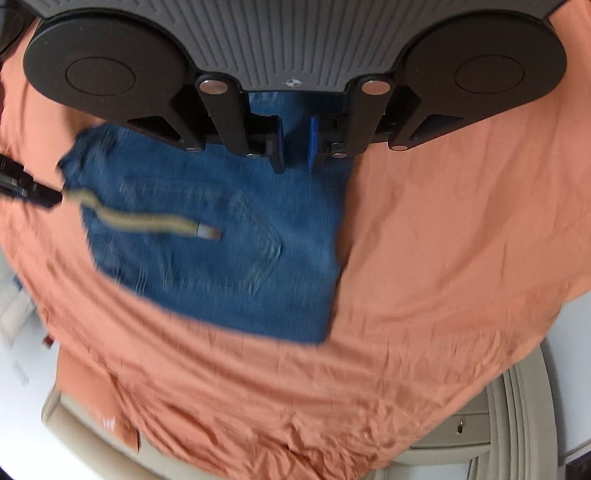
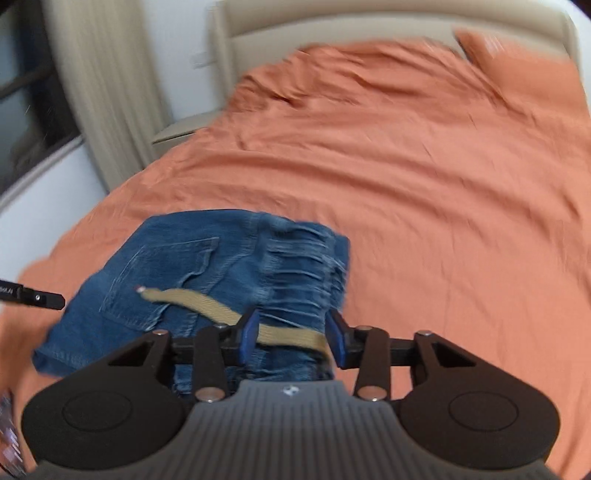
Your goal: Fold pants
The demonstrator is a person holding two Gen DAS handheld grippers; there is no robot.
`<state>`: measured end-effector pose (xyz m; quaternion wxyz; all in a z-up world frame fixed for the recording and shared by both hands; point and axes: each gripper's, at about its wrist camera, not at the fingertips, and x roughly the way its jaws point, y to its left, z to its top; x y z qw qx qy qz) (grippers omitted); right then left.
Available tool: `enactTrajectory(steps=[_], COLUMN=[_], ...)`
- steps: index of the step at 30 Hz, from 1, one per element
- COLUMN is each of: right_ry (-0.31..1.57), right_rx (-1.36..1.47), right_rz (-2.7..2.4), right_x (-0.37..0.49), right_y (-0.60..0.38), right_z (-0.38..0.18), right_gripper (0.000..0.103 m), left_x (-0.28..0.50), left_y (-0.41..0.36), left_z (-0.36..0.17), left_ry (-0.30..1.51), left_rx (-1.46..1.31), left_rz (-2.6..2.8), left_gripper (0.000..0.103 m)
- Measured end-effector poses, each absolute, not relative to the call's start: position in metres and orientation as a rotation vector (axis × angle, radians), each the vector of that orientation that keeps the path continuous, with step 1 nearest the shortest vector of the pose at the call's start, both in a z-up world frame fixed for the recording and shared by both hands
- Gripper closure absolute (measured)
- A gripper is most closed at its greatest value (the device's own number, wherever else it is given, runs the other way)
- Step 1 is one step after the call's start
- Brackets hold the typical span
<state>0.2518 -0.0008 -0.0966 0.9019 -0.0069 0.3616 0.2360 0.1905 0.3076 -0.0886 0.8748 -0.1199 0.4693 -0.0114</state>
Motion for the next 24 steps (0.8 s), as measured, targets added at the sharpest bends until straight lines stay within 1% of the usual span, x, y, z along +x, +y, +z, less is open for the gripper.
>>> enactTrajectory(steps=[1, 2, 6, 8, 12, 17, 20, 24], right_ry=[0.756, 0.774, 0.855, 0.865, 0.882, 0.803, 0.778, 0.804], right_rx=[-0.039, -0.058, -0.092, -0.080, -0.080, 0.006, -0.010, -0.021], right_rz=[0.506, 0.517, 0.494, 0.489, 0.491, 0.503, 0.477, 0.431], right_x=[0.251, 0.252, 0.259, 0.262, 0.267, 0.286, 0.315, 0.353], right_y=[0.006, 0.012, 0.023, 0.022, 0.022, 0.014, 0.026, 0.039], right_z=[-0.100, -0.106, -0.143, -0.149, -0.137, -0.107, -0.103, -0.114], right_gripper=[0.073, 0.079, 0.079, 0.078, 0.079, 0.078, 0.078, 0.079], left_x=[0.187, 0.186, 0.188, 0.189, 0.189, 0.198, 0.219, 0.242], left_y=[0.306, 0.305, 0.304, 0.303, 0.296, 0.303, 0.306, 0.310], left_z=[-0.092, -0.096, -0.118, -0.122, -0.105, -0.076, -0.072, -0.079], left_ry=[0.985, 0.995, 1.047, 1.044, 1.034, 0.924, 0.884, 0.852], left_rx=[-0.240, -0.227, -0.177, -0.172, -0.117, -0.177, -0.208, -0.240], left_rz=[-0.020, -0.019, -0.009, 0.001, 0.007, 0.004, 0.035, 0.063], left_gripper=[0.090, 0.090, 0.089, 0.089, 0.090, 0.089, 0.089, 0.089])
